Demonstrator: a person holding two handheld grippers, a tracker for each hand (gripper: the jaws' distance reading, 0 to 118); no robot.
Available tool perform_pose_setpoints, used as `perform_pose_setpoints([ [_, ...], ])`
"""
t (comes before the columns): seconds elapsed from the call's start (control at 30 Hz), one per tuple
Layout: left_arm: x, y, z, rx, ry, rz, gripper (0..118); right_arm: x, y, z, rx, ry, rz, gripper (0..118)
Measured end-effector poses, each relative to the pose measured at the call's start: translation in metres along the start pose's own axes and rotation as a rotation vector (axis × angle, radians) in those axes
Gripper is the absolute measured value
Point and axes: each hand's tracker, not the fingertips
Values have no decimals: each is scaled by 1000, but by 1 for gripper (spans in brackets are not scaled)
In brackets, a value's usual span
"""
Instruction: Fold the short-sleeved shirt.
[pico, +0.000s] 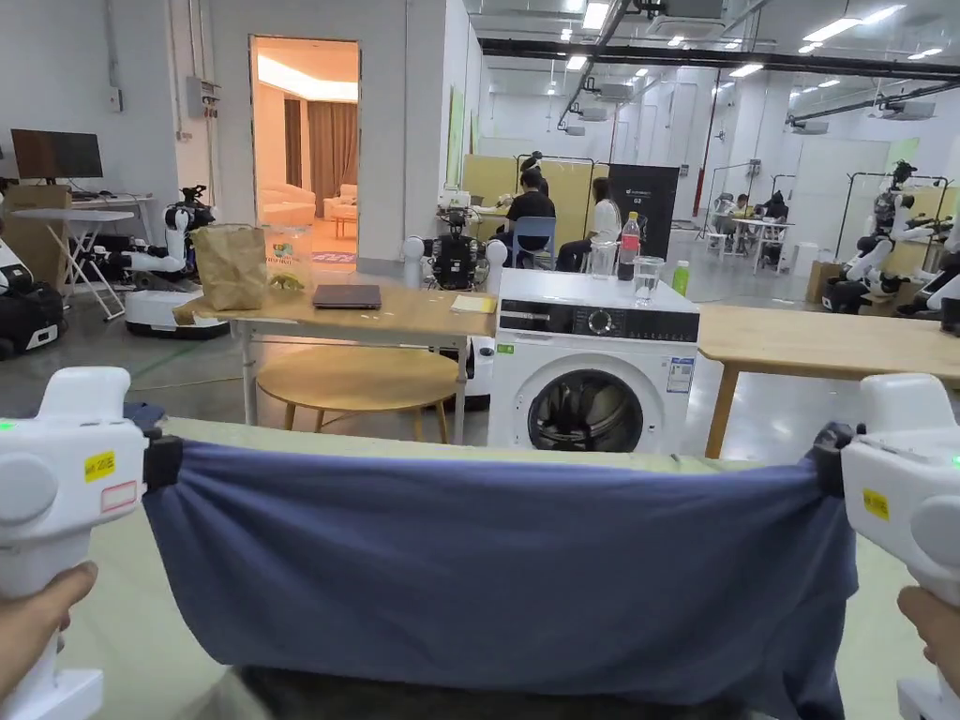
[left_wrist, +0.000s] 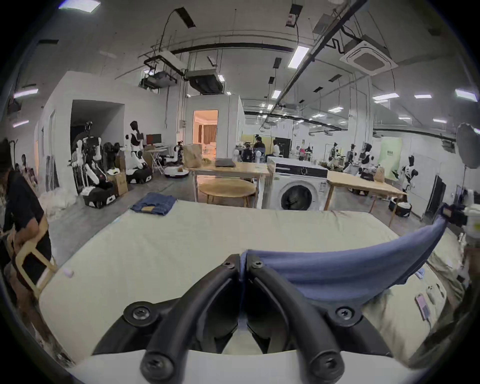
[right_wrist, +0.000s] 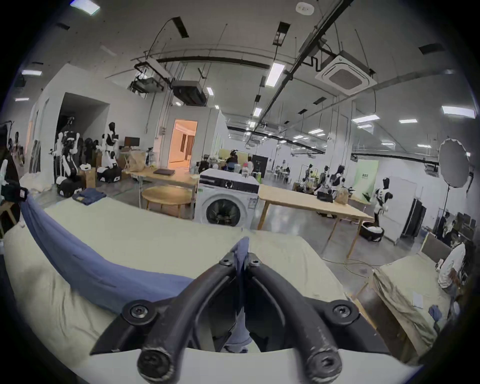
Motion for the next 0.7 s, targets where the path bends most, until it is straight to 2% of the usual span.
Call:
perform_pose_setpoints([
  [0.27,-2,-97,67,-131,-23,4,0,5,-95,56,-166,54,-1,2],
  [0.37,-4,-135,85,-179,-25,54,0,1,-133,78,-227,51,20,2],
  [0.43,-4,-156,91,-212,-19,78,0,-3,-155,89,-280,63,43,2],
  [0.7,-4,-234,81,-463,13,29,0,-9,-240,93,-526,109,62,2],
])
